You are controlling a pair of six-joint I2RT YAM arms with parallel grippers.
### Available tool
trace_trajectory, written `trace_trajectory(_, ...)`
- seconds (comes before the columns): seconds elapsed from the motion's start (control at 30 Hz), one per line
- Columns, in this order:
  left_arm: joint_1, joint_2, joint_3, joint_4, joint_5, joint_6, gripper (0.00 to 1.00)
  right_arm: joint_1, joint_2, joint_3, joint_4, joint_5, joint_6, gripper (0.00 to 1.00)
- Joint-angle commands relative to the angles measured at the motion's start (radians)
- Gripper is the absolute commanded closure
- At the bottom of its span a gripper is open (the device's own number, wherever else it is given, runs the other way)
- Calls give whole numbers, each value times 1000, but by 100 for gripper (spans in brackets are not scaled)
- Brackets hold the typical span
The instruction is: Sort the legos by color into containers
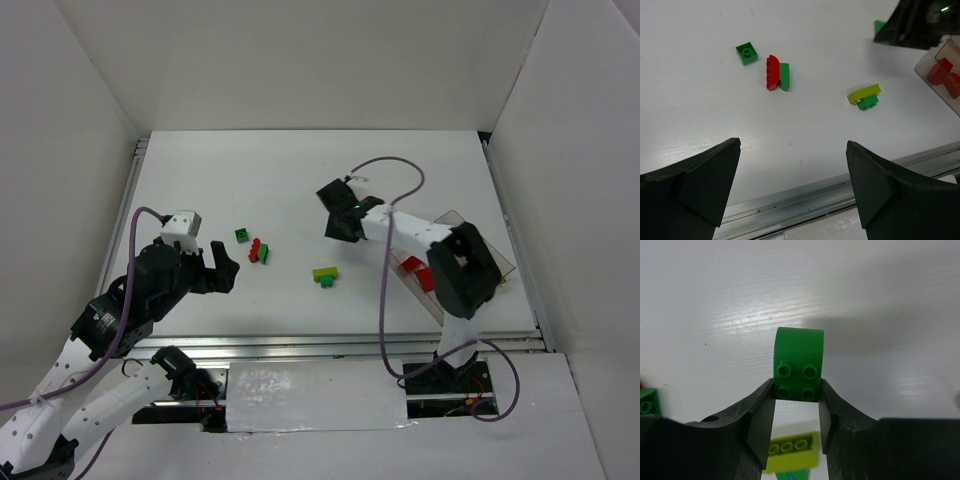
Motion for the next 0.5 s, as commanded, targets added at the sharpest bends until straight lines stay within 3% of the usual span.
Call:
trace_trajectory(0.0, -2, -3, -5, 35, 7, 13, 1, -151, -235, -97, 23, -10, -43, 100)
trace_trajectory(0.2, -5, -3, -6, 41, 13, 16, 1, -502, -510, -305, 40, -90, -69, 100)
trace_trajectory(0.37, -7, -3, -8, 41, 17, 17, 1, -818, -562, -458, 158, -286, -31, 98)
trace_trajectory(0.47, -7, -11, -11, 45, 24, 20, 1, -898, -532, -446, 155, -297, -34, 95)
